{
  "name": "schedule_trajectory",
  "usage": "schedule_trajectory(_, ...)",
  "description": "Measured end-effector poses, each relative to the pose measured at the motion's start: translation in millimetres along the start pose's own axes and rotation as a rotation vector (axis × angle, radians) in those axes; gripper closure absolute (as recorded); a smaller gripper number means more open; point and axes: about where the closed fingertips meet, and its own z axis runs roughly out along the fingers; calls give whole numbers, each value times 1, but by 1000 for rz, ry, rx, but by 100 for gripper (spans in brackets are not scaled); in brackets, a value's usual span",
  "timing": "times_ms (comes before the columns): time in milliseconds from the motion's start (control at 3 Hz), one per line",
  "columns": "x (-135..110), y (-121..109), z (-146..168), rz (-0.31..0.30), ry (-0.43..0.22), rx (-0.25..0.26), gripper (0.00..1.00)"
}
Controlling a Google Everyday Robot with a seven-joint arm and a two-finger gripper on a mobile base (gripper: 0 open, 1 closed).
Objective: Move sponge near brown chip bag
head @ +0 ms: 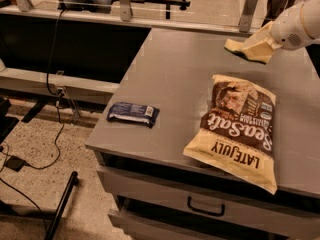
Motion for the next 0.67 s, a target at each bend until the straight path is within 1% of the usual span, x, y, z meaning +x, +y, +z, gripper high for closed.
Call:
schedule_trajectory(333, -6, 19, -18, -23, -17, 4, 100)
schedule_trajectory(667, -11, 47, -49, -45, -27, 6, 100)
